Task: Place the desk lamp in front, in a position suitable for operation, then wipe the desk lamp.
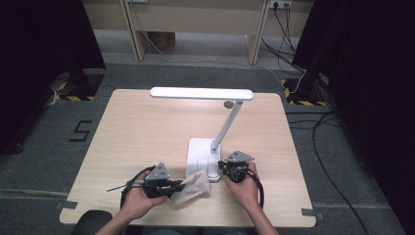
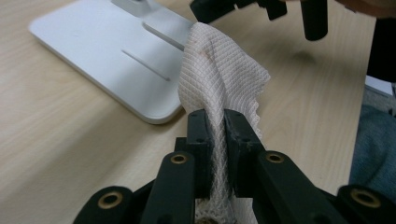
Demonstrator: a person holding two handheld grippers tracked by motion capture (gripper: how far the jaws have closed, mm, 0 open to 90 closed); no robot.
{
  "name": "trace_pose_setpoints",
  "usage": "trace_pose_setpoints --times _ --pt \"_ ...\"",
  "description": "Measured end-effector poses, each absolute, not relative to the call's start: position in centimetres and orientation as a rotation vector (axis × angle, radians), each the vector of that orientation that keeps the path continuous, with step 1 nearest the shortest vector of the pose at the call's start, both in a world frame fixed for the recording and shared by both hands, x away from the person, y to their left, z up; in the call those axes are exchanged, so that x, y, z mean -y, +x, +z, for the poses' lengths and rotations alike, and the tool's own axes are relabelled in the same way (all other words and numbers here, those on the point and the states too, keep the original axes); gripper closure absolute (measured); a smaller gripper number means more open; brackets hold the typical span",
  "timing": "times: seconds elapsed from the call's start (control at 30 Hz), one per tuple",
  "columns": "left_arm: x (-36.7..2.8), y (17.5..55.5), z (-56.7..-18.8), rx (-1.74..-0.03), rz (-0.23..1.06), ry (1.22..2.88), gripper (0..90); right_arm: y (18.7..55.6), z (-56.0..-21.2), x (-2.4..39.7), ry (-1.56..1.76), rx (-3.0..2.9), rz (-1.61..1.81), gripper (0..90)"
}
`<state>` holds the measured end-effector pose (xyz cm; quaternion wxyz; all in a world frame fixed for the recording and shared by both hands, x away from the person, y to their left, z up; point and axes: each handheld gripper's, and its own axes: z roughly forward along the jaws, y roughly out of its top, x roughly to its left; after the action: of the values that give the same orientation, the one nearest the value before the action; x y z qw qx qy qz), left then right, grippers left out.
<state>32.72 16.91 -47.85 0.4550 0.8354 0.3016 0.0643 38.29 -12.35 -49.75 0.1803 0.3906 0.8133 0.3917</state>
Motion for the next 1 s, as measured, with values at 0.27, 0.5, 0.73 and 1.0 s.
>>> trace_pose_setpoints --times 0.27,0.5,0.73,1.0 --pt "-18.3 33.2 -47.0 -0.773 0.217 2.024 81.2 38.4 -49.5 11.7 1.063 -2.278 1.103 88.3" --pt "-19.5 33.2 -45.5 -0.804 0.277 1.993 81.1 38.5 -49.2 11.4 1.041 -2.288 1.115 87.9" --pt "-20.9 33.3 -44.7 -0.84 0.321 1.966 81.2 38.6 -49.5 11.0 1.03 -2.306 1.105 87.6" --pt "-21.6 33.4 -44.1 -0.852 0.337 1.953 81.1 38.6 -49.8 10.9 1.036 -2.308 1.103 86.6"
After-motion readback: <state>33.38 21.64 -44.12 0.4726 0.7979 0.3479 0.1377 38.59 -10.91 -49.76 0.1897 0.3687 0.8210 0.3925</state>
